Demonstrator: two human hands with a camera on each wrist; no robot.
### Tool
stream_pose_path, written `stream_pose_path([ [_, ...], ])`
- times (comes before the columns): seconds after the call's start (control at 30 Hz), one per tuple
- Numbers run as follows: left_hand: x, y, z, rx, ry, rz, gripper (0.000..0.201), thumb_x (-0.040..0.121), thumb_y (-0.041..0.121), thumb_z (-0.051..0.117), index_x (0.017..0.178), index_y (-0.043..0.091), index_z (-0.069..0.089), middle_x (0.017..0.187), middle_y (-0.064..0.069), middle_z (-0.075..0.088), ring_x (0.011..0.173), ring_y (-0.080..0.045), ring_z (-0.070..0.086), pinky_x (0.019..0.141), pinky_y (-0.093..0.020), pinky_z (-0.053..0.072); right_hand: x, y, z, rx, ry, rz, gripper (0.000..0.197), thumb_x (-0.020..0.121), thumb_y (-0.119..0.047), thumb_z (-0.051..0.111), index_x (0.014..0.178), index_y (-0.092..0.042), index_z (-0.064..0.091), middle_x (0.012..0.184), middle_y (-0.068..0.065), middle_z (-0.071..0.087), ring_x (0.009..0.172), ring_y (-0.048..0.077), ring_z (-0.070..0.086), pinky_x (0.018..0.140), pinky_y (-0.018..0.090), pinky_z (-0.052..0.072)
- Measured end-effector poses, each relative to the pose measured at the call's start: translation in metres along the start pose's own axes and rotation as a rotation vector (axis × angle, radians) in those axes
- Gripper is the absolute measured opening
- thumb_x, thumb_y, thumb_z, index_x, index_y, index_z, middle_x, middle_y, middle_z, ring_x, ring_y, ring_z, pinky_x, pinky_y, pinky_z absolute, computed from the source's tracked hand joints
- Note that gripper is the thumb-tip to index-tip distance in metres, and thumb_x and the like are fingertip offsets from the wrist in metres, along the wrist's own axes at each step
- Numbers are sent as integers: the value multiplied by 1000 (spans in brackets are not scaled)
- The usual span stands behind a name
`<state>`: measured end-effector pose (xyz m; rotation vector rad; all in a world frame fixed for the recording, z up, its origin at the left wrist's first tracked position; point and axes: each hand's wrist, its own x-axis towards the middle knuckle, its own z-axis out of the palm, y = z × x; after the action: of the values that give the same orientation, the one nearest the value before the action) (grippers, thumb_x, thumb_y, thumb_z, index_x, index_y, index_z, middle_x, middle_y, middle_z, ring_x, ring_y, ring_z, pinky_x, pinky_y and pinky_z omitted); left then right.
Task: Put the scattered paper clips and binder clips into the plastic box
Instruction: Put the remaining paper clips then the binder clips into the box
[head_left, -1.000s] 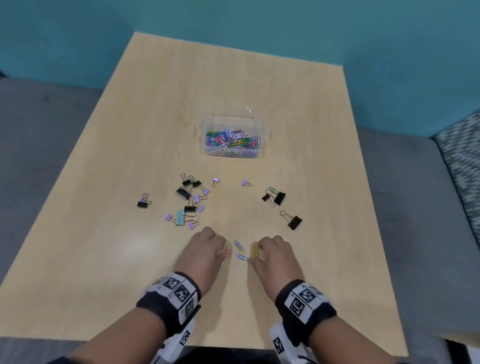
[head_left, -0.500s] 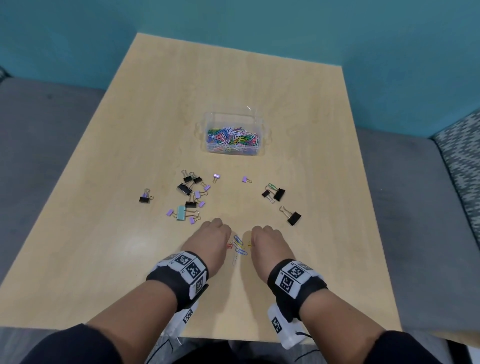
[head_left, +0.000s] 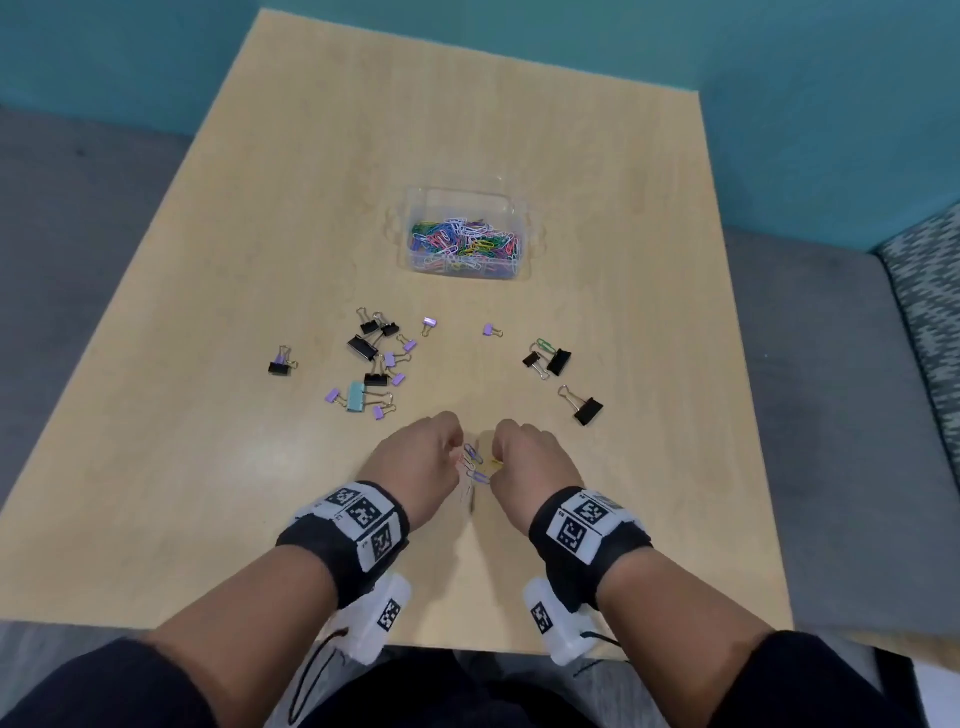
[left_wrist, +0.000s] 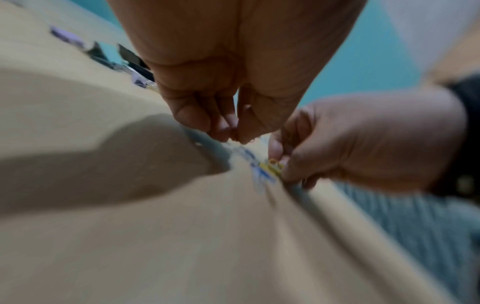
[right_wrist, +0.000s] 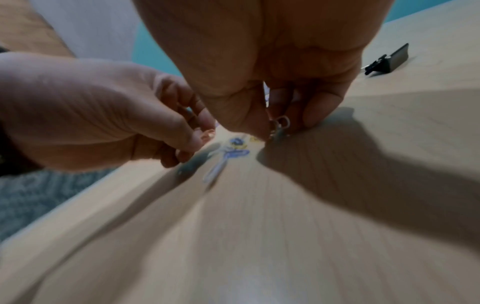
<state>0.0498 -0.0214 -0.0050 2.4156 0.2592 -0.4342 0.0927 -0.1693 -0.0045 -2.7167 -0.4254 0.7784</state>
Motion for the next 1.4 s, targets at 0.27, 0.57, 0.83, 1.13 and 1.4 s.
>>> stream_pose_path([
  [0.27, -18, -13, -26, -1307, -86, -476, 23, 81, -16, 39, 77, -2, 57, 70, -19, 59, 59, -27, 59, 54, -29, 53, -7, 18, -27, 1307, -46, 468, 29, 76, 15, 31, 68, -4, 53, 65, 13, 52, 51, 23, 53, 48, 26, 41],
  [0.57, -12, 11, 20, 45, -85, -160, 14, 81, 29, 58, 78, 19, 49, 77, 1, 58, 73, -22, 56, 63, -32, 43, 2, 7, -6, 218, -34, 107, 13, 79, -25, 61, 79, -18, 50, 73, -1, 58, 68, 22, 54, 55, 30, 37],
  [0.83, -9, 8, 26, 265, -141, 2, 13, 88, 11, 45, 78, 20, 47, 85, -4, 50, 71, -24, 48, 61, -30, 34, 11, 2, 3, 6, -58, 39, 3, 86, -12, 50, 85, -14, 52, 99, 10, 56, 92, 32, 56, 72, 35, 45],
  [1.13, -18, -1, 32, 302, -138, 162, 21, 83, 5, 46, 83, 25, 44, 88, 1, 43, 72, -18, 39, 61, -31, 33, -3, -6, -4, 20, -58, -73, 21, 77, -1, 44, 86, -17, 36, 86, 5, 41, 79, 26, 38, 64, 33, 30],
  [1.4, -27, -1, 34, 469, -161, 301, 24, 77, 3, 43, 99, 10, 53, 100, -11, 56, 87, -31, 51, 64, -33, 29, 1, 5, 0, 43, -58, -23, 16, 73, -4, 50, 86, -13, 53, 89, 5, 53, 83, 27, 47, 67, 34, 40],
])
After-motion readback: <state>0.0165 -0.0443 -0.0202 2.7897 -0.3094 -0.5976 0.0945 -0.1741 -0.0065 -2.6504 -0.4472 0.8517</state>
